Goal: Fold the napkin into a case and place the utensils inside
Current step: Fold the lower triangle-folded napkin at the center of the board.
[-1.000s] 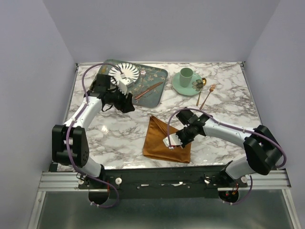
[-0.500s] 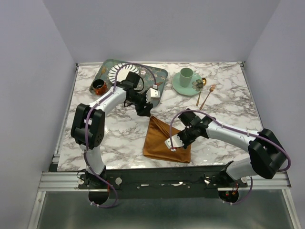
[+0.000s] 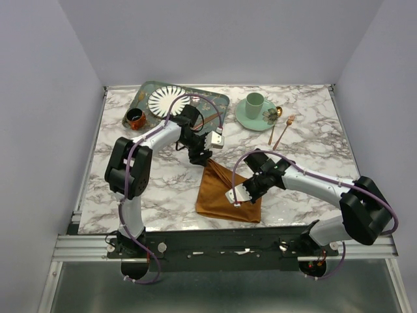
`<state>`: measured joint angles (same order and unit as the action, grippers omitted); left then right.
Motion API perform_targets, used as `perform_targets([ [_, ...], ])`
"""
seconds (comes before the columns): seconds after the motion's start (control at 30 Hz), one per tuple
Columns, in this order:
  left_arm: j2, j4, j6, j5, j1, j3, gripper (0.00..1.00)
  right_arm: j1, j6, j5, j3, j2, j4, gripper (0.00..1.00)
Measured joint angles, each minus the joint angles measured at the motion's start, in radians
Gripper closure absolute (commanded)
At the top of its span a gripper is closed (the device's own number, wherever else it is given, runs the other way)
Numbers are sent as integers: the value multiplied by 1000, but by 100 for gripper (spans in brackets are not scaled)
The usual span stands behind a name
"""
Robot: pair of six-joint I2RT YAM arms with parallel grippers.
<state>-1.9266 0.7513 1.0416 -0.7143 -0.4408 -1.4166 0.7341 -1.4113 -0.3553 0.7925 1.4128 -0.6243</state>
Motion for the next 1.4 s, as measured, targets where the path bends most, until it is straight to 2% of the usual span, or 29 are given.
perform_targets([
  [0.2,-37,18,26,25,-10,-40,38,0,0,0,0,-1,2,99],
  [0.5,-78,57,69,68,-46,-89,56,0,-2,1,-10,-16,3,99],
  [0.6,-90,65,80,78,-52,-95,64,0,-3,1,-10,-16,3,99],
  [0.73,-92,76,100,93,-56,-94,82,0,-3,3,-14,-21,3,99],
  [0.93,-75,68,107,96,-58,-62,100,0,1,10,-23,-37,3,99],
  [1.4,161,10,23,132,-115,138,100,-30,57,32,-63,-126,-2,99],
])
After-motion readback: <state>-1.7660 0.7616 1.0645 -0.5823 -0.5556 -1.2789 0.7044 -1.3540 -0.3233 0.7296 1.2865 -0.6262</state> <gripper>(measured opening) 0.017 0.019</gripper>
